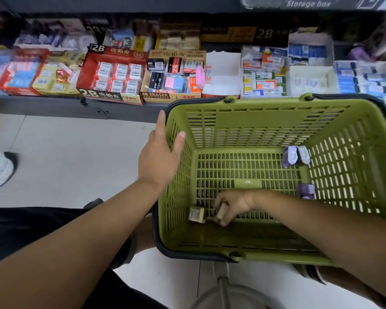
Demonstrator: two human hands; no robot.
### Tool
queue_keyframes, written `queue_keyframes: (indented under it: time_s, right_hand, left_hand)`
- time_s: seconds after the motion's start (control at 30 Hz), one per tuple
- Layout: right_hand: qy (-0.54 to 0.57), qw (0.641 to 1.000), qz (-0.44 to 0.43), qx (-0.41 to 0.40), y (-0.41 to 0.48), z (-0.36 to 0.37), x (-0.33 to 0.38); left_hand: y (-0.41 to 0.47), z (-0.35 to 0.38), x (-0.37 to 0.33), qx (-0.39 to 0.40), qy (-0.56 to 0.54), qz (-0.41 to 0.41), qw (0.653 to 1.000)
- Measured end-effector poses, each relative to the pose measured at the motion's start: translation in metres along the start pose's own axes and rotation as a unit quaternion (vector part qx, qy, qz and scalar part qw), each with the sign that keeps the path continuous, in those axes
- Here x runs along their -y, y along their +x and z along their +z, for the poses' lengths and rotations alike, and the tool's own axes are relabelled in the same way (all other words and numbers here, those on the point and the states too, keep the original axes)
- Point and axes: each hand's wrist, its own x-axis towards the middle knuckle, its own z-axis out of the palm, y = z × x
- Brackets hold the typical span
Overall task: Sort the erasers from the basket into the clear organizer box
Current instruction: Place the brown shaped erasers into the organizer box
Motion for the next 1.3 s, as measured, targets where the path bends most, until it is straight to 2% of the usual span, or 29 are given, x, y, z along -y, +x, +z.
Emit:
queue_keyframes:
  time_s: [0.23,0.37,0.43,0.53,0.6,0.7,0.83,0.97,1.1,1.17,1.3]
  right_hand:
    - [0.198,0.975,-0.055,-0.087,-0.067,-0.031,-0.009]
    - [0.239,0.956,-0.083,-0.148,-0.108,-0.054,0.000]
    - [0.233,0.949,-0.099,-0.187,-0.126,-0.076,0.006]
    - [0.188,0.944,-0.097,-0.252,-0.145,-0.097,0.008]
    - [0.160,0.946,-0.078,-0.271,-0.140,-0.094,-0.001]
    - [0.129,0.955,-0.027,-0.266,-0.118,-0.080,-0.026]
    - [-0.041,0.972,0.055,-0.225,-0.087,-0.061,-0.060]
    - [-0.083,0.973,0.066,-0.206,-0.061,-0.035,-0.075]
    - [-0.157,0.953,0.071,-0.250,-0.034,-0.015,-0.071]
    - [-0.134,0.949,0.072,-0.277,-0.027,-0.010,-0.070]
    - [0.109,0.957,0.022,-0.270,-0.039,-0.022,-0.056]
  left_hand:
    - [-0.006,0.000,-0.002,0.024,0.032,-0.009,0.999]
    - [0.000,-0.007,-0.016,0.038,0.089,-0.037,0.995]
    - [0.015,-0.011,-0.039,0.031,0.071,-0.026,0.997]
    - [0.027,-0.014,-0.074,0.041,0.077,0.051,0.995]
    - [0.031,-0.015,-0.080,0.032,0.117,0.060,0.991]
    - [0.036,-0.015,-0.065,0.026,0.183,0.035,0.982]
    - [0.032,-0.009,-0.039,0.053,0.154,0.027,0.986]
    - [0.030,-0.003,-0.027,0.026,0.149,0.067,0.986]
    - [0.028,0.002,-0.023,0.012,0.157,0.077,0.985]
    - [0.028,0.002,-0.022,0.015,0.161,0.071,0.984]
    - [0.026,0.002,-0.019,0.027,0.159,0.067,0.985]
